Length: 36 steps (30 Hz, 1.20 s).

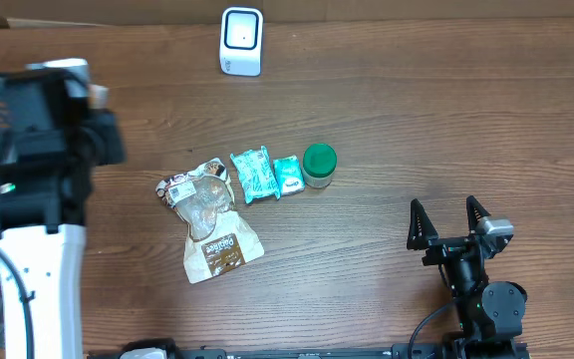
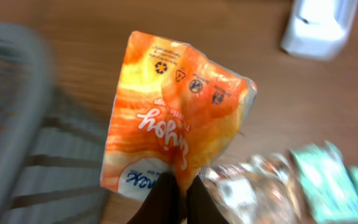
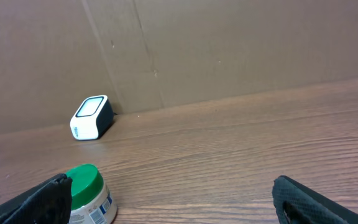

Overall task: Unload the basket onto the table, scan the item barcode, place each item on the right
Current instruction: 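Carry the orange tissue pack up to the white scanner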

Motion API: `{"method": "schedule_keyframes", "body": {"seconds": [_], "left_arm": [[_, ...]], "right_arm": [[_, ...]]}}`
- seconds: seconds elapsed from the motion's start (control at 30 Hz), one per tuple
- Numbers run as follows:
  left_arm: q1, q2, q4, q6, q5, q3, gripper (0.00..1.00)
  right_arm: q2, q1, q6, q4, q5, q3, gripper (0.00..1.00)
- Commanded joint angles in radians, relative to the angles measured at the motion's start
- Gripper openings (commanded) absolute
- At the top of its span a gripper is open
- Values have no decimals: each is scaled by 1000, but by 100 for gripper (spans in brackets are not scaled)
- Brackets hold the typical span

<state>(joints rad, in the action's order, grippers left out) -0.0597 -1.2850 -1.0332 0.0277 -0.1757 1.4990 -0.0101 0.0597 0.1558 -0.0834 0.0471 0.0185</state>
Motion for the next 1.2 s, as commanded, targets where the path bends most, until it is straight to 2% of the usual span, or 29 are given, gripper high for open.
{"method": "schedule_keyframes", "body": {"seconds": [0.0, 0.13, 0.23, 0.53, 0.7, 0.87, 0.97, 1.03, 1.17], "left_arm": [[156, -54, -48, 36, -14, 7, 4], [345, -150, -141, 66, -14, 6, 4], [498, -264, -188, 164, -14, 6, 4], [761, -521, -150, 380, 112, 6, 4], [847, -596, -38, 516, 256, 6, 4], [892, -602, 100, 689, 262, 6, 4], [895, -603, 226, 877, 261, 6, 4], [895, -603, 283, 919, 242, 6, 4], [896, -612, 385, 924, 147, 6, 4]], "right_arm": [[7, -2, -8, 3, -4, -10, 100], [7, -2, -8, 3, -3, -10, 100], [7, -2, -8, 3, -3, -10, 100], [7, -2, -8, 3, -4, -10, 100], [7, -2, -8, 3, -3, -10, 100], [7, -2, -8, 3, -4, -10, 100], [7, -2, -8, 3, -3, -10, 100], [7, -2, -8, 3, -4, -10, 100], [7, -2, -8, 3, -4, -10, 100]]}}
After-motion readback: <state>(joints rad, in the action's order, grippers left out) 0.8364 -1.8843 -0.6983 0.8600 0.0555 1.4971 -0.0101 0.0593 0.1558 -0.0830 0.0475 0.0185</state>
